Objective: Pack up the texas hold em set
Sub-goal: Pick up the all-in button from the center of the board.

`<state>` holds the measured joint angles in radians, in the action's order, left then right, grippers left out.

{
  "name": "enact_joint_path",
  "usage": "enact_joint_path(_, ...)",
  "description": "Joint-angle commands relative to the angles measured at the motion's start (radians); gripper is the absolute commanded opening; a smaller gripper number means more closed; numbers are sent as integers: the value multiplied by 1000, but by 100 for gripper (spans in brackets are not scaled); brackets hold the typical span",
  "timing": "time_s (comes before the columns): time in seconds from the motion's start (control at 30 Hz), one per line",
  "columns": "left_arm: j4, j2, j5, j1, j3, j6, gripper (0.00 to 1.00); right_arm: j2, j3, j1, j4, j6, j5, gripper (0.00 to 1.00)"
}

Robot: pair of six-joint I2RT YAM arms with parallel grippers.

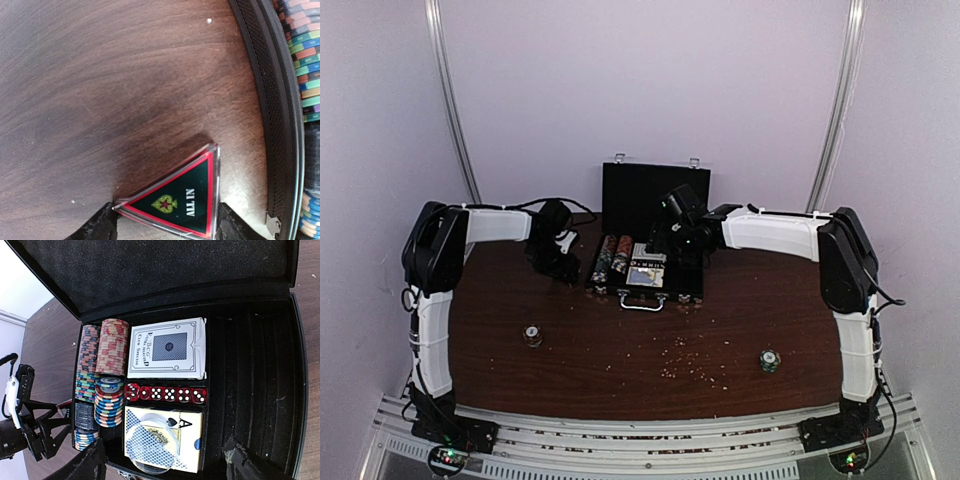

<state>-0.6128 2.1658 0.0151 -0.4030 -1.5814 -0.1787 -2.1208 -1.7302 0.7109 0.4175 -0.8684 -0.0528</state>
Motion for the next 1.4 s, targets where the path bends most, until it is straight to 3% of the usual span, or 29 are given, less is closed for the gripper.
enact_joint_path(0.0,-28,48,20,-3,-16,19,69,27,11,-4,-16,-10,-2,82)
enact_joint_path(0.67,-27,91,1,-3,-35,25,67,22,6,-4,-10,-15,1,82)
enact_joint_path(0.87,-27,89,10,-3,-31,26,54,23,4,-4,-8,-16,0,82)
enact_joint_path(1.37,11,-105,43,-2,6,26,50,47,-6,-4,14,-18,-80,81)
